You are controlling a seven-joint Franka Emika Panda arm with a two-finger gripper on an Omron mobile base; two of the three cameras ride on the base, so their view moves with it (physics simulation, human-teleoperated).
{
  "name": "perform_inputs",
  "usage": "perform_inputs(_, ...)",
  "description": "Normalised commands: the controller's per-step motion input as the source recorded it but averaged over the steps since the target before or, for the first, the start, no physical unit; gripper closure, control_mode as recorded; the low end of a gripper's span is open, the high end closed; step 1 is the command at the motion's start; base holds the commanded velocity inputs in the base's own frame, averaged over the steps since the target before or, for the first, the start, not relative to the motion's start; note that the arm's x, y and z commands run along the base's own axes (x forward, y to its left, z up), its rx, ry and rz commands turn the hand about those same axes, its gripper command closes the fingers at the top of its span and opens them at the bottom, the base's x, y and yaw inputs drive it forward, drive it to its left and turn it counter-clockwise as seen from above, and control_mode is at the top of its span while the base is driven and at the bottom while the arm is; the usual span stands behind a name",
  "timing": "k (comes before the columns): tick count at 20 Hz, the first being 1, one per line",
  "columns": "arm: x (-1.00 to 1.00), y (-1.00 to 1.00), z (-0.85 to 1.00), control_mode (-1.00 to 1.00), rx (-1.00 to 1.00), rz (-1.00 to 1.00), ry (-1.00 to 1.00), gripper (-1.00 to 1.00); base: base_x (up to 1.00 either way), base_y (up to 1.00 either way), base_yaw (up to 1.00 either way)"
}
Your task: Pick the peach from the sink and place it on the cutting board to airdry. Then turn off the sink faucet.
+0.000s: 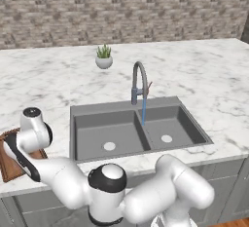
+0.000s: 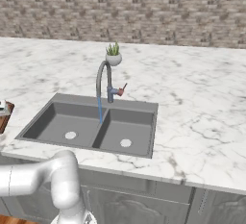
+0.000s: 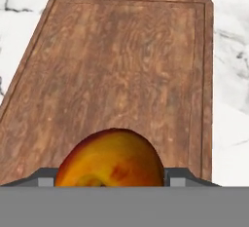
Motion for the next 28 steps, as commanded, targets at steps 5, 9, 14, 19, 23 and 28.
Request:
perform_inputs(5, 0.05, 0.18, -0.28, -1.00, 0.00, -0.05, 0.05, 1.00, 0.00, 0.00, 0.00)
perform_inputs(9, -0.06, 0.05, -0.38, -1.00, 0.00, -0.05, 0.04, -1.00, 0.00, 0.00, 0.00)
perform_inputs(14, -0.23, -0.03, -0.23, -1.00, 0.00, -0.04, 0.00, -1.00, 0.00, 0.00, 0.00)
perform_inputs(19, -0.28, 0.00, 0.03, -1.00, 0.00, -0.01, -0.01, -1.00, 0.00, 0.00, 0.00)
perform_inputs(23, -0.27, 0.00, 0.32, -1.00, 0.00, 0.00, -0.07, -1.00, 0.00, 0.00, 0.00)
perform_inputs(28, -0.27, -0.04, 0.59, -1.00, 0.00, 0.00, -0.17, -1.00, 0.00, 0.00, 0.00)
